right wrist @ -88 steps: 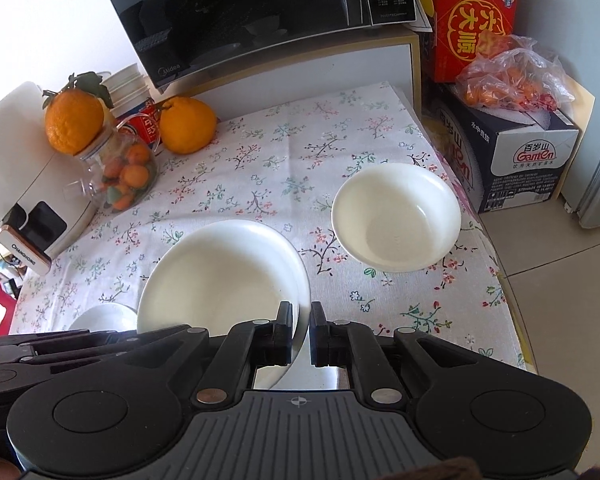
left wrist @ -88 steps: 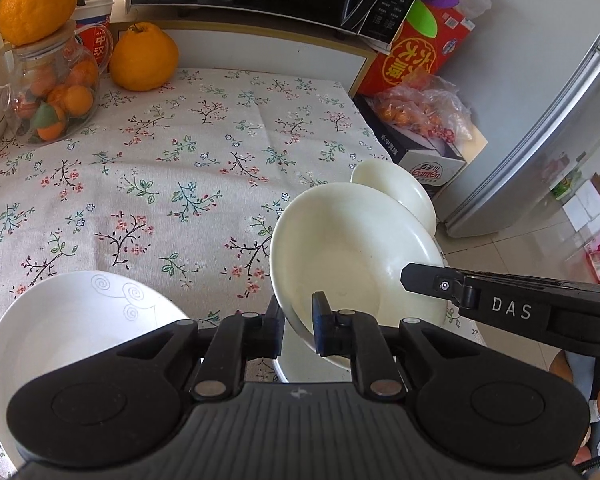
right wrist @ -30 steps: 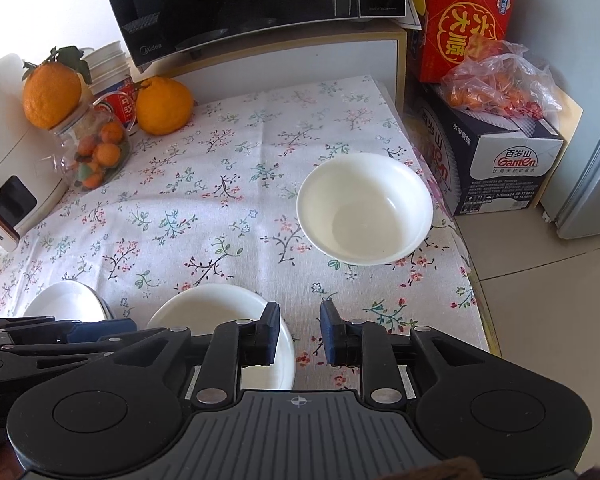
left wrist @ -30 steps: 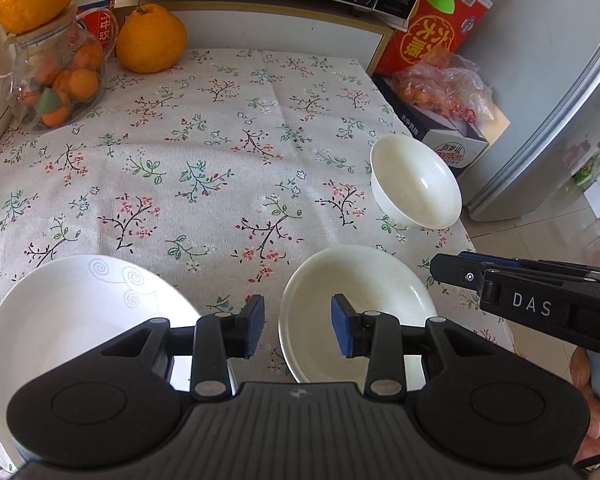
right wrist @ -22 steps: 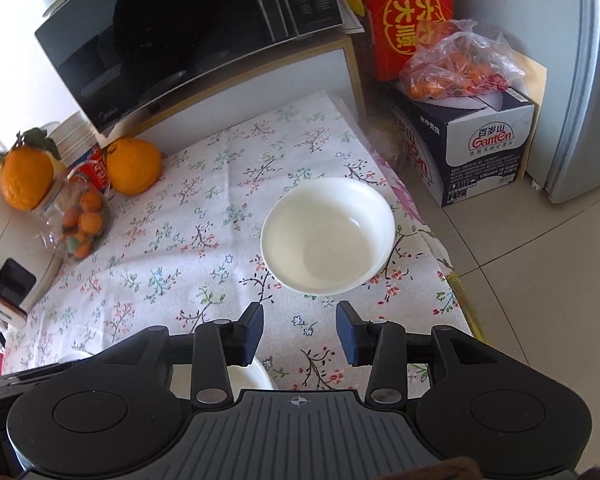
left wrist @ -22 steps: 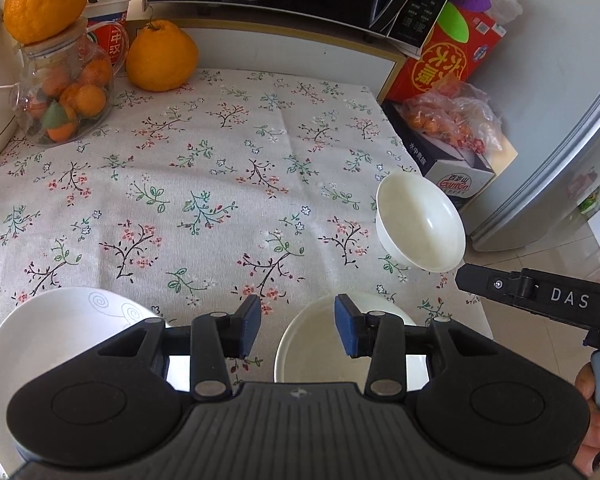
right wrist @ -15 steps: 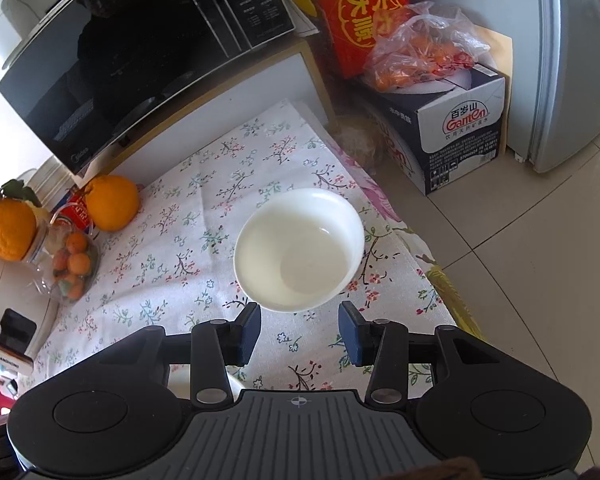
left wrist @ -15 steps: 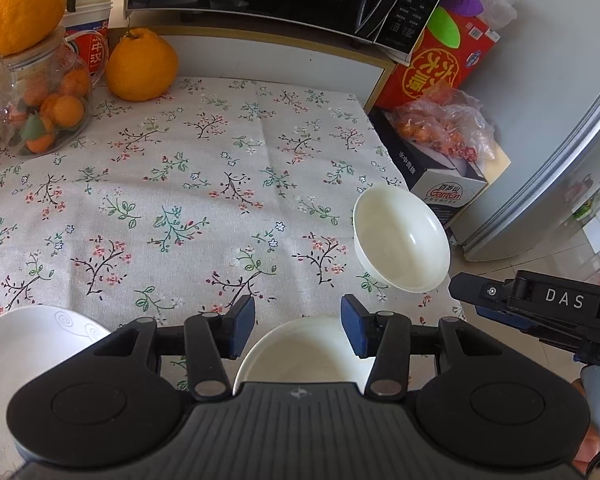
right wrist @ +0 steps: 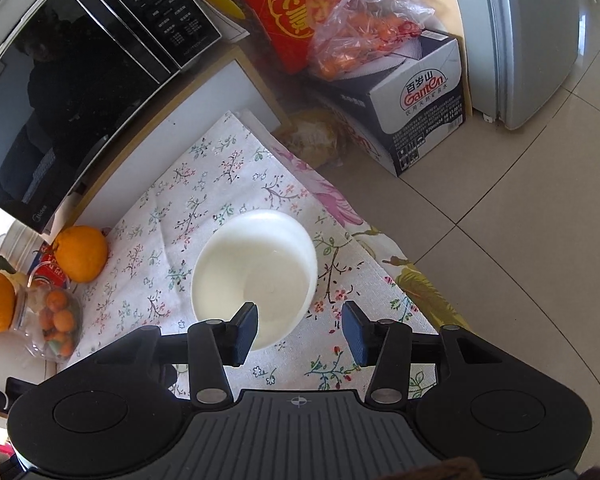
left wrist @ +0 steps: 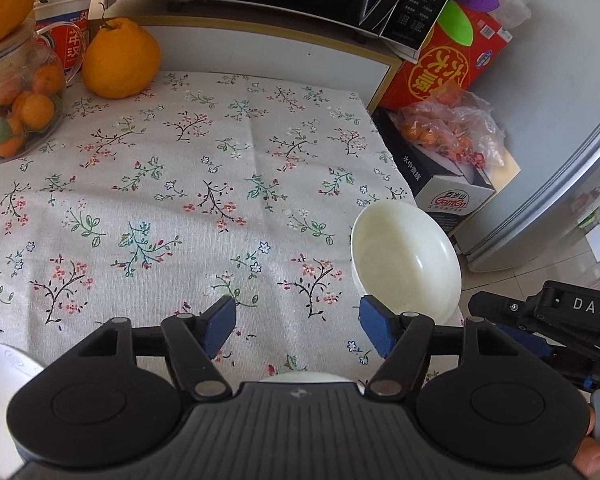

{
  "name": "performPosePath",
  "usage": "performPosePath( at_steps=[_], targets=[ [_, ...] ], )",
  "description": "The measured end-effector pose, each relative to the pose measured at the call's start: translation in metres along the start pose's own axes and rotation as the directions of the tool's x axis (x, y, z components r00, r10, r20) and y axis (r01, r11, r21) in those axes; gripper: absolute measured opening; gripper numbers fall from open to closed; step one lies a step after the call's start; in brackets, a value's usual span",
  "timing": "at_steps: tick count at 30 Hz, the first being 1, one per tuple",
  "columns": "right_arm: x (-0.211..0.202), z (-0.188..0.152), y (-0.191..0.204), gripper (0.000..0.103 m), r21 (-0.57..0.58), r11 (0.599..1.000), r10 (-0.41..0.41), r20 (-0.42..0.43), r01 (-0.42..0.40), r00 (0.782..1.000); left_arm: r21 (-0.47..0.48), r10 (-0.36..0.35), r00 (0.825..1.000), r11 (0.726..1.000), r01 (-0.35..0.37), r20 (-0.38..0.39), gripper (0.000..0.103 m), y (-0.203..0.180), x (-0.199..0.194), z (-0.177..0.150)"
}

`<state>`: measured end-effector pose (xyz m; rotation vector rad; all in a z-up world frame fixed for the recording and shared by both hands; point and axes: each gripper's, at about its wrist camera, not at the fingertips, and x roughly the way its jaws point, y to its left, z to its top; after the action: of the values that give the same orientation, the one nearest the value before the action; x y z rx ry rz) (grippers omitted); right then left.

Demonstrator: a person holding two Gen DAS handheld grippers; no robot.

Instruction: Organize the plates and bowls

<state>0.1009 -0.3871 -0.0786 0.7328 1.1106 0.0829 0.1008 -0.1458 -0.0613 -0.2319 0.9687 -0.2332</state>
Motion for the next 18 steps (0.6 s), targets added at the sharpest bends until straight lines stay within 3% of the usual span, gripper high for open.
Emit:
performPosePath(
  at_steps=[11, 18],
  targets=[
    [0.021, 0.016, 0.005, 0.046, 0.021, 0.999, -0.029, 0.000, 0.029, 1.000, -0.003, -0.004, 1.000, 1.000, 0.004, -0.008, 0.070, -0.021, 0.029, 0.019],
    [0.035, 0.017, 0.007, 0.043, 0.004, 0.999, -0.045, -0.015, 0.045, 0.999, 0.011, -0.016, 0.999, 1.000, 0.017, -0.043, 0.051, -0.026, 0.048, 0.017]
  ],
)
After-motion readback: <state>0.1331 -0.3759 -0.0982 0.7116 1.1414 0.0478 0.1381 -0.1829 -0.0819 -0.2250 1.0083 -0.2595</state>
